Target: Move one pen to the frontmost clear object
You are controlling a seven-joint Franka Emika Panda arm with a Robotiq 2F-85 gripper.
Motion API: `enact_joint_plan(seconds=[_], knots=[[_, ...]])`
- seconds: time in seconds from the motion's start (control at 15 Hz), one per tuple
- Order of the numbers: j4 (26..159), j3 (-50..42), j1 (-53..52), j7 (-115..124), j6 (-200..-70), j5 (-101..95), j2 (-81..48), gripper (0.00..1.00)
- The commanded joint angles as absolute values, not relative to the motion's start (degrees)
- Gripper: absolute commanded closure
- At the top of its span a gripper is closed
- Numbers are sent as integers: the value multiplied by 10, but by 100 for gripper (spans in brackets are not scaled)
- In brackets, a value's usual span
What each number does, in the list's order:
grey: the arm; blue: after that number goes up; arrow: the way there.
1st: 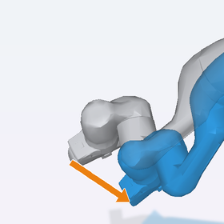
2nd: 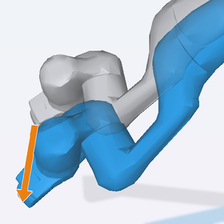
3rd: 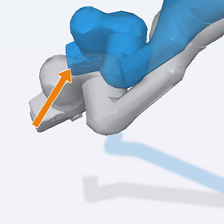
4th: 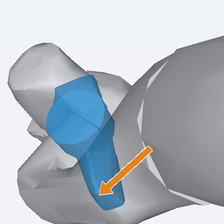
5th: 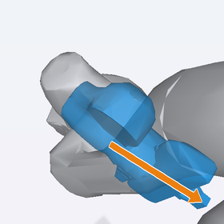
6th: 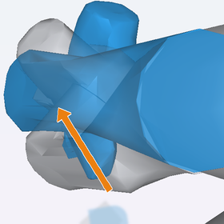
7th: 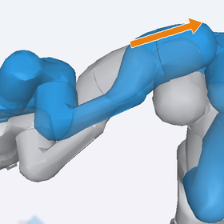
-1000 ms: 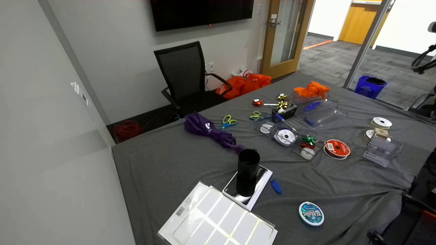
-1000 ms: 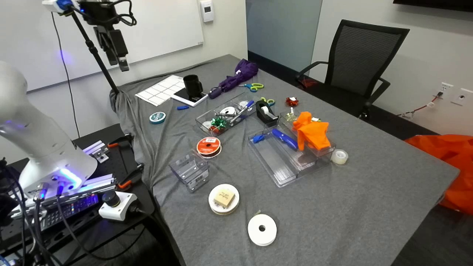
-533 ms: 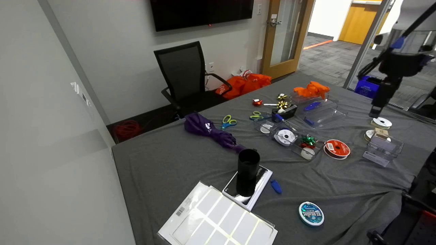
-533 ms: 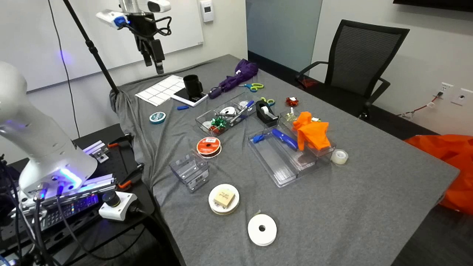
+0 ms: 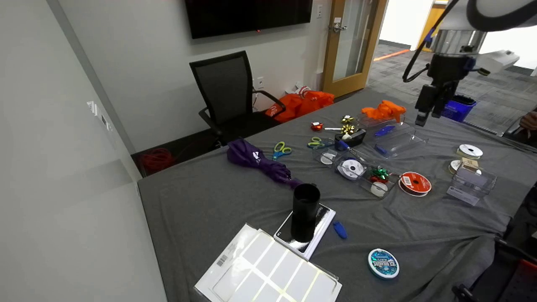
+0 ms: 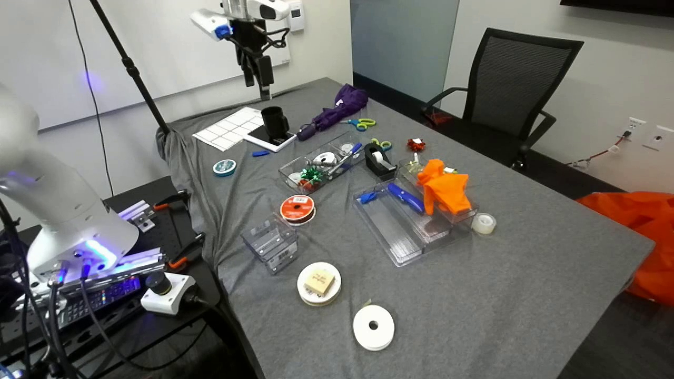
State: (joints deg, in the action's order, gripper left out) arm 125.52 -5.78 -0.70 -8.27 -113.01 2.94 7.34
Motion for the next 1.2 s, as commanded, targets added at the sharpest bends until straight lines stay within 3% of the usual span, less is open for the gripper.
enact_joint_plan(seconds=[0.0,0.27,0.73,1.13], knots=[[1159,-59,12,-88,-1121,65,-12,0],[1091,-55,26,-63,-1123,67,-67,0],[1098,-50,29,-66,-1129,61,-63,0],[1036,-28,21,-40,-1137,97,-159,0]])
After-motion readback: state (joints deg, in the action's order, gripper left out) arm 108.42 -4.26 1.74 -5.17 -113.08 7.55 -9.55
